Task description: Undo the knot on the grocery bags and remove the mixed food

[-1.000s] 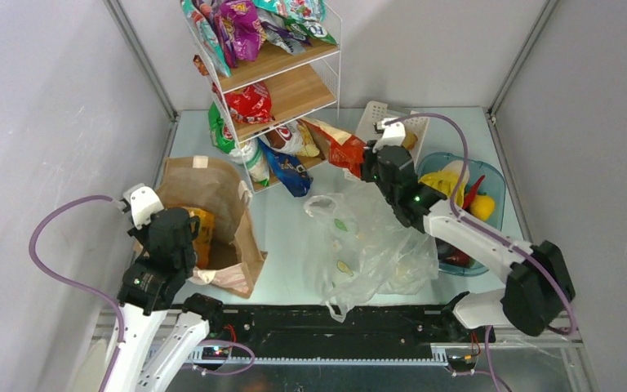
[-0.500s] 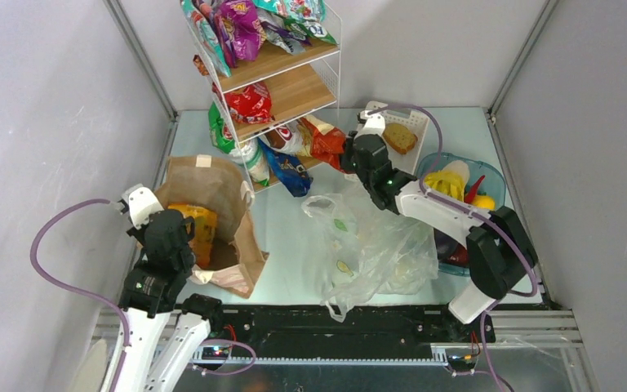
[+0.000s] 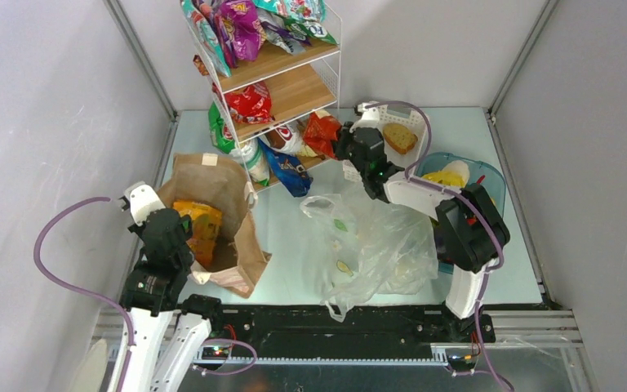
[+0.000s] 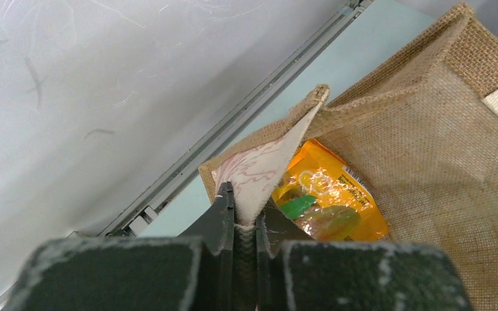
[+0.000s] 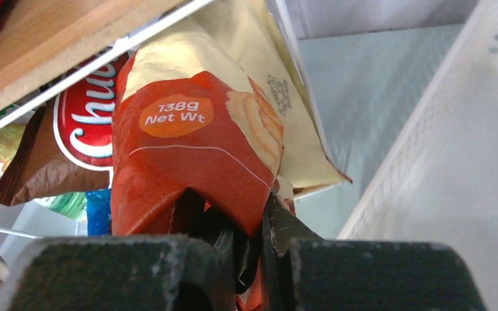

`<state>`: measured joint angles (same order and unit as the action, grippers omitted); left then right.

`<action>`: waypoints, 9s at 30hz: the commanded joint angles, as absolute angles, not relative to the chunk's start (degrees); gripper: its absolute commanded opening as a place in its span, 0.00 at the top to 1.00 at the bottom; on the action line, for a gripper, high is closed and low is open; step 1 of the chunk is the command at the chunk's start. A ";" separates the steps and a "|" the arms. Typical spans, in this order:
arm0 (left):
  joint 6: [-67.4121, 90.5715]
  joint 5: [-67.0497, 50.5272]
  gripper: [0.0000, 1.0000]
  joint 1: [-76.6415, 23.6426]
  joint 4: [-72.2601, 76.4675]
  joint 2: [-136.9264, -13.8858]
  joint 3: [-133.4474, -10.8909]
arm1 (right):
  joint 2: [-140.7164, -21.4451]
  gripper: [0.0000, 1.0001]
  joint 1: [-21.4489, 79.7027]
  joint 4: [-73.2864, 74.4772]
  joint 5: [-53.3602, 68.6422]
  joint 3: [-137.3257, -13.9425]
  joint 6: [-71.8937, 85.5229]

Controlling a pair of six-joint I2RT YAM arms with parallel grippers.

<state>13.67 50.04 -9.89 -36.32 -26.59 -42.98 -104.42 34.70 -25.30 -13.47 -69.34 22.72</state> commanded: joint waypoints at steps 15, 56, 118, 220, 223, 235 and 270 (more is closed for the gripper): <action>13.86 44.83 1.00 -6.91 -29.49 -26.44 -43.22 | -110.06 1.00 32.54 -43.52 -7.99 -77.41 3.87; 14.06 41.55 1.00 -5.42 -29.35 -25.31 -42.80 | -120.30 0.48 32.93 -32.77 -18.58 -83.89 -4.80; 14.26 38.69 1.00 -5.19 -29.08 -23.68 -42.24 | -118.14 0.35 37.25 -17.24 4.36 -79.41 17.82; 14.12 36.68 1.00 -4.84 -28.78 -22.51 -41.88 | -107.83 0.12 33.00 -39.46 13.17 -74.69 -7.27; 13.47 33.71 1.00 -4.86 -28.45 -22.19 -41.91 | -104.35 0.06 33.58 -39.27 13.40 -71.78 -4.10; 9.13 15.31 1.00 -4.90 -23.08 -17.55 -39.58 | -80.45 0.01 48.94 -19.55 6.37 -62.51 4.99; 11.26 -20.34 1.00 -7.73 -16.06 -24.07 -37.64 | -104.96 0.01 63.94 -5.66 -22.30 -69.43 11.49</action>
